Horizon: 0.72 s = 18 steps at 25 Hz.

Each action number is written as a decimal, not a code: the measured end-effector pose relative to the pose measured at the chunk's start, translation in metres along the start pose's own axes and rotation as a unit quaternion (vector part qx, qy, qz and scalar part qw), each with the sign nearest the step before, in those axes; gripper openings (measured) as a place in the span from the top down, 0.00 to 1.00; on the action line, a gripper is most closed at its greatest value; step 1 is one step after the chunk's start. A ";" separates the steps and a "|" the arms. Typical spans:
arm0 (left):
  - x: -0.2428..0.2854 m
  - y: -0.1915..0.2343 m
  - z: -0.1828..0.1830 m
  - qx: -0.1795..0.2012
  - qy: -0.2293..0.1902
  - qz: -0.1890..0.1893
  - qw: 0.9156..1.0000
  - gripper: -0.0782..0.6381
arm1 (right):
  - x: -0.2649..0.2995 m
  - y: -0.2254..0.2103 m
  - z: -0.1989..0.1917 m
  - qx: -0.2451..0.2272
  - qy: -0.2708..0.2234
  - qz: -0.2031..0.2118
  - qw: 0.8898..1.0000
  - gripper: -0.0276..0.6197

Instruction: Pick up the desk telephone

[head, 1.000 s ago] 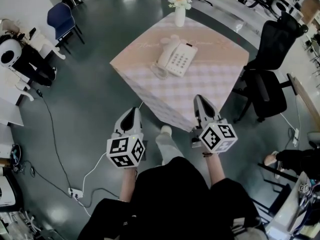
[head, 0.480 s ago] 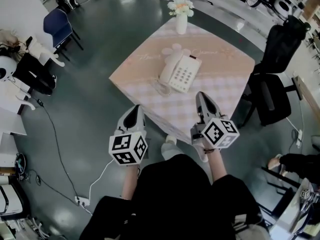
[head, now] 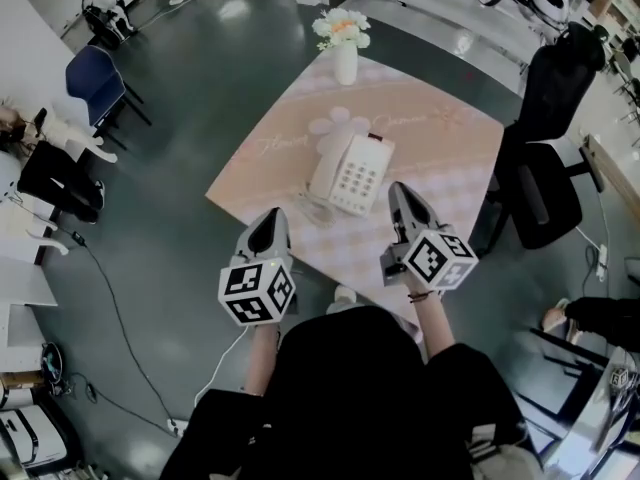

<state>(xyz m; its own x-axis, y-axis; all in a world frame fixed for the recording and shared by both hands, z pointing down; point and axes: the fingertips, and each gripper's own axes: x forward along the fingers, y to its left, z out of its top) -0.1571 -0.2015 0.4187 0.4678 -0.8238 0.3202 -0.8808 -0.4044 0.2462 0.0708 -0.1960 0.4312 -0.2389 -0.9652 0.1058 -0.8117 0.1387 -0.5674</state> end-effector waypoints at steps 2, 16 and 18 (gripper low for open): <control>0.016 -0.002 0.001 0.001 0.004 -0.009 1.000 0.89 | 0.007 -0.010 0.000 0.000 0.004 -0.010 1.000 0.97; 0.098 -0.013 -0.017 0.031 0.078 -0.055 0.995 0.89 | 0.047 -0.052 -0.020 0.010 0.056 -0.036 0.998 0.97; 0.113 -0.016 -0.020 0.038 0.091 -0.064 0.993 0.89 | 0.052 -0.060 -0.022 0.015 0.058 -0.045 0.997 0.97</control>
<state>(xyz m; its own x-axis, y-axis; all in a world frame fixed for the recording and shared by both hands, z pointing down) -0.0890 -0.2804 0.4691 0.5764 -0.6805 0.4524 -0.8126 -0.5359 0.2292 0.0953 -0.2500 0.4889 -0.2264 -0.9413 0.2504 -0.8168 0.0435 -0.5753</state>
